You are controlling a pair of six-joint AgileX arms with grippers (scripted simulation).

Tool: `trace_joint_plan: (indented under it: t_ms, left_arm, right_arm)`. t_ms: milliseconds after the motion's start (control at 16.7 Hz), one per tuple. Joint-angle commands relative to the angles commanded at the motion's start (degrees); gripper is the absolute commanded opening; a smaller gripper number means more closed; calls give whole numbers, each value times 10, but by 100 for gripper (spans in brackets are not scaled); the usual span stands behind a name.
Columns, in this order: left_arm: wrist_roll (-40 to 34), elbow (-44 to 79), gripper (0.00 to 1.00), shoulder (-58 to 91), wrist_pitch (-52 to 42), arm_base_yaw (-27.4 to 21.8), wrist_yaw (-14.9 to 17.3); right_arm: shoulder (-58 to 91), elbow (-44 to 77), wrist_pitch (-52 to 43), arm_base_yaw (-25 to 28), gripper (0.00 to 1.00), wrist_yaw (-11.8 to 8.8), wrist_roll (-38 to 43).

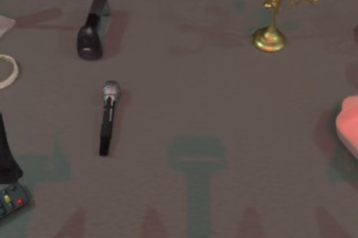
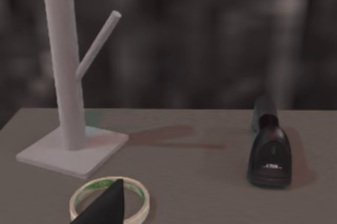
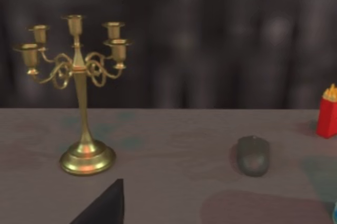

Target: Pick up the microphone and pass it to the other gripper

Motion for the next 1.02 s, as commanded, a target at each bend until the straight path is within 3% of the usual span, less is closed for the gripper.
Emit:
trace_joint_plan:
  t_ms: [240,480,1020]
  left_arm:
    - [-4,17,100,18,-11,-5,0]
    - [-27,114,100,124,-74,-30,-1]
    - [-112,466,100,637,-329,-121,-9]
  right_arm:
    - [0,0,0,0,100,0,0]
    - [0,0,0,0,100,0,0]
    - [0,0,0,0,100,0,0]
